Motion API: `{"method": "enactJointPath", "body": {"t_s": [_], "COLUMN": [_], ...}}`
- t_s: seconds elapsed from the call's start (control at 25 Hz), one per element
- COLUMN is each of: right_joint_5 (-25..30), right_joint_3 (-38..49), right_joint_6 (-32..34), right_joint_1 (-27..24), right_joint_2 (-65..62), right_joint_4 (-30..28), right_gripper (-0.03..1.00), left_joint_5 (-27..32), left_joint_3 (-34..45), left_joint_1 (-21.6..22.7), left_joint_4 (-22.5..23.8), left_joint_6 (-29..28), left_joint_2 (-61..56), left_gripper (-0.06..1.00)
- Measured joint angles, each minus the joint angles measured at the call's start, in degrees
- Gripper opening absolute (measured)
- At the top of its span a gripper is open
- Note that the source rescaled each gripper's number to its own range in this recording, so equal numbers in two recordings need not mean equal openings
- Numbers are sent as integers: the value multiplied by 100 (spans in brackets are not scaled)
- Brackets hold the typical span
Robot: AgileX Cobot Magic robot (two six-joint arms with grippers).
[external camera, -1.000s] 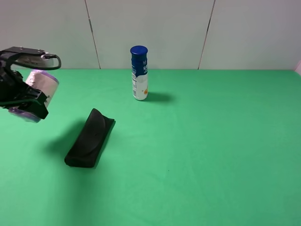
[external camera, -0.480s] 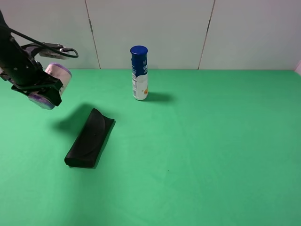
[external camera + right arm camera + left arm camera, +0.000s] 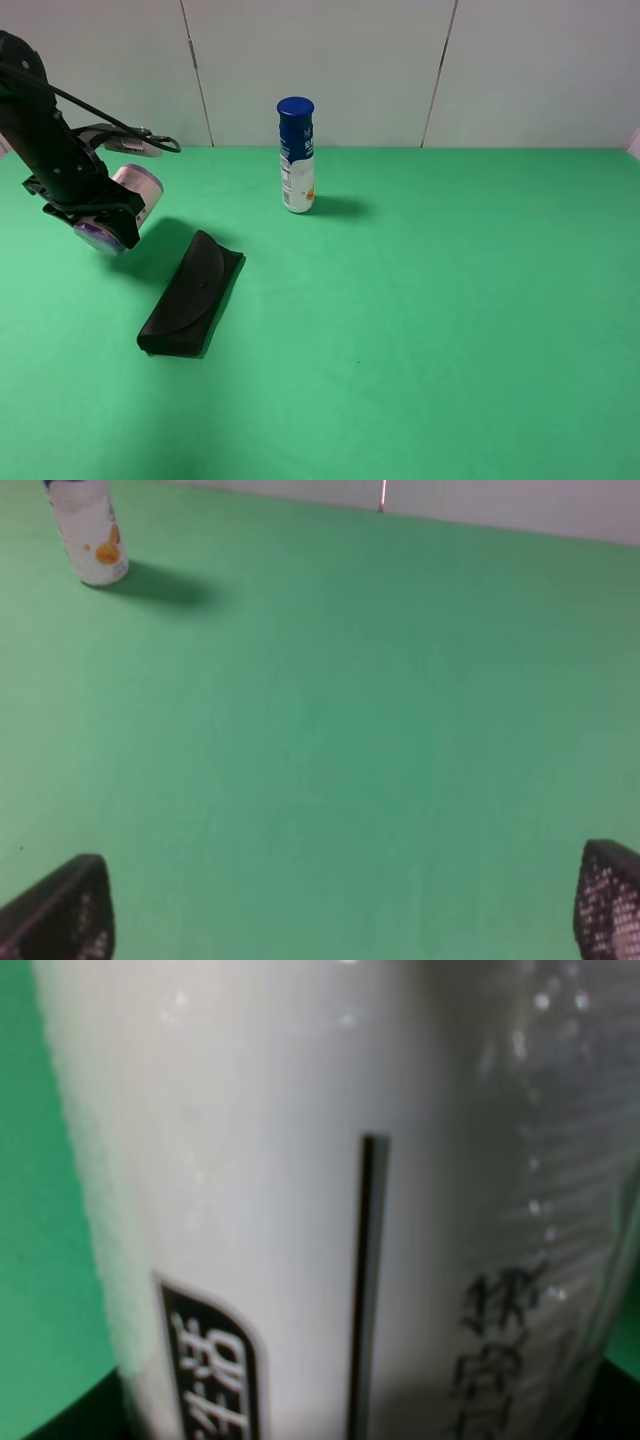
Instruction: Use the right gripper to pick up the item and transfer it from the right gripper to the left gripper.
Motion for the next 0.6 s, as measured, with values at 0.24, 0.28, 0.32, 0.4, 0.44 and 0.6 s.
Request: {"method": "enactJointPath", "body": {"t_s": [0.24, 0.28, 0.32, 0.4, 0.44, 0.6], "right_joint_5": [0, 0, 0, 0, 0, 0], "right_joint_3": [0, 0, 0, 0, 0, 0], "right_joint_6": [0, 0, 0, 0, 0, 0], "right_joint_1": [0, 0, 0, 0, 0, 0], "right_joint_2": [0, 0, 0, 0, 0, 0], "right_joint_4": [0, 0, 0, 0, 0, 0], "right_gripper": [100, 100, 100, 100, 100, 100], "left_joint_5": [-11, -11, -11, -5, -5, -5], "left_joint_3": [0, 0, 0, 0, 0, 0], "left_joint_1": [0, 0, 0, 0, 0, 0], "left_joint_4": [7, 7, 7, 7, 7, 14], "left_joint_6": [0, 0, 0, 0, 0, 0], "left_joint_2": [88, 92, 112, 157, 181, 206], "left_gripper": [0, 0, 0, 0, 0, 0]}}
